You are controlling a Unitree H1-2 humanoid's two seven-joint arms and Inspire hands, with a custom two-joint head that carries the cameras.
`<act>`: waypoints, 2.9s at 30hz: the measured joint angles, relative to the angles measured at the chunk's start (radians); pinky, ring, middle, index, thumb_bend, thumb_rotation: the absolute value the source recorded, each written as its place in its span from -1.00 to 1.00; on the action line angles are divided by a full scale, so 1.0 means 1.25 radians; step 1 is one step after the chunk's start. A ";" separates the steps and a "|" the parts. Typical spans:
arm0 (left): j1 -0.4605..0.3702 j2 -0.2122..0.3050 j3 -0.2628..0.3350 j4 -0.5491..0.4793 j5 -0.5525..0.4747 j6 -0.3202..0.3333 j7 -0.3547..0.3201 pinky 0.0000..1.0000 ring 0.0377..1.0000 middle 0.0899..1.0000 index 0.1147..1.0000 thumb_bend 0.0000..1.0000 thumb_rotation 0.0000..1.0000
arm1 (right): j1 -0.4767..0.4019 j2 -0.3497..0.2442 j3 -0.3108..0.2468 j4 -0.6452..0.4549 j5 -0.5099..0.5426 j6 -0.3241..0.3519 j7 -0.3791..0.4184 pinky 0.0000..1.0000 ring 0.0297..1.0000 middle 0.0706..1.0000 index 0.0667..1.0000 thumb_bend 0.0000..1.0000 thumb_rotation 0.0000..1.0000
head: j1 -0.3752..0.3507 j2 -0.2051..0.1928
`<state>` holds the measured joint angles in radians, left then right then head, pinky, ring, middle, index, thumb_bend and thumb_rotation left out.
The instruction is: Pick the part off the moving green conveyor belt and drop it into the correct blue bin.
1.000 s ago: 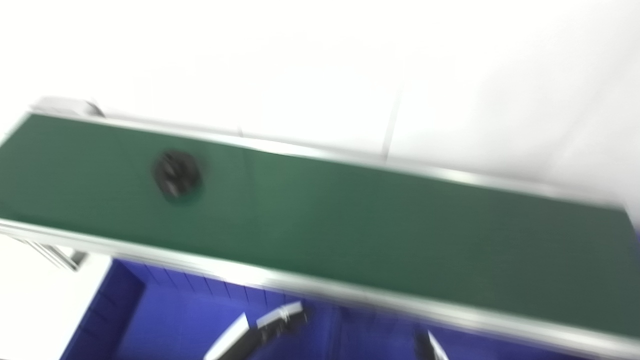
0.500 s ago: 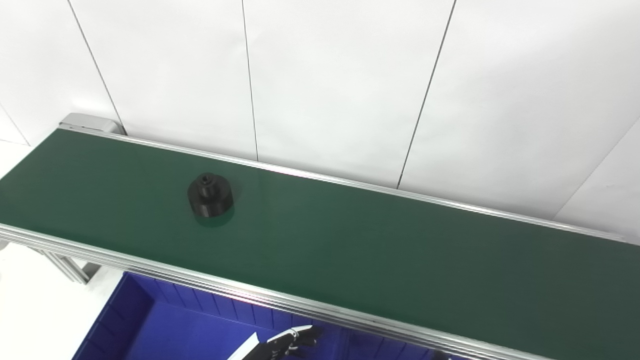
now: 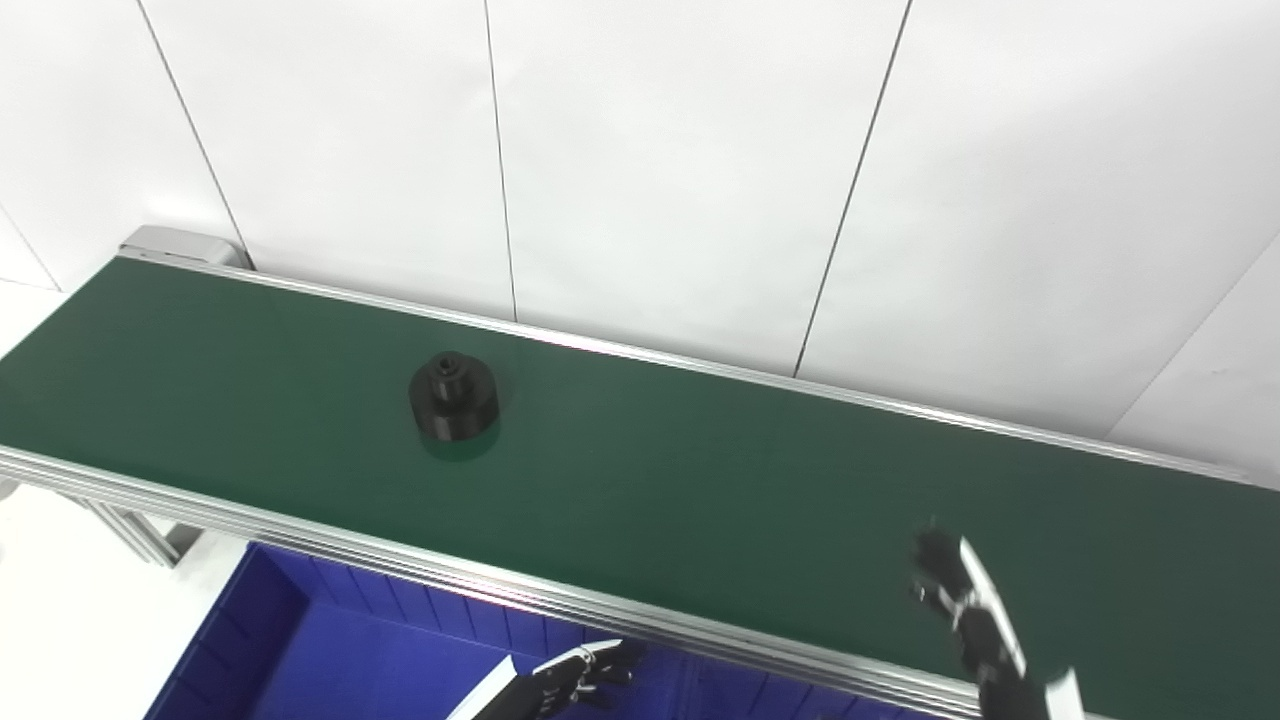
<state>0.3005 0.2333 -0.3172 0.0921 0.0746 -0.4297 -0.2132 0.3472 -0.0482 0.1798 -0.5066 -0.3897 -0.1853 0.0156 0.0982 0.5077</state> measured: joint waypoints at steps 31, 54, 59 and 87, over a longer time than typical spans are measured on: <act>-0.013 0.013 -0.024 -0.002 -0.023 0.000 -0.001 0.58 0.68 0.71 0.68 0.53 0.15 | -0.525 0.007 0.104 0.202 -0.174 0.396 0.221 0.39 0.60 0.74 0.82 0.79 -0.15 | -0.061 0.021; -0.003 0.020 -0.024 -0.034 -0.052 0.000 -0.084 0.51 0.63 0.71 0.68 0.46 0.21 | -0.744 0.052 0.241 0.490 -0.257 0.489 0.265 0.61 0.77 0.86 0.90 0.98 -0.05 | -0.076 0.034; -0.003 0.024 -0.025 -0.033 -0.052 0.000 -0.094 0.53 0.66 0.74 0.70 0.44 0.18 | -0.772 0.059 0.247 0.557 -0.260 0.489 0.261 0.59 0.74 0.83 0.89 1.00 -0.10 | -0.075 0.037; 0.005 0.006 -0.016 -0.057 -0.056 0.000 -0.120 0.53 0.67 0.74 0.68 0.43 0.08 | -0.789 0.030 0.326 0.767 -0.290 0.471 0.202 0.32 0.61 0.71 0.75 0.72 -0.72 | -0.071 0.056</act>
<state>0.3062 0.2411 -0.3372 0.0209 0.0047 -0.4299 -0.3630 -0.6392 -0.0109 0.5873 0.4527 -0.7523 0.4038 0.2676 0.0092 0.5783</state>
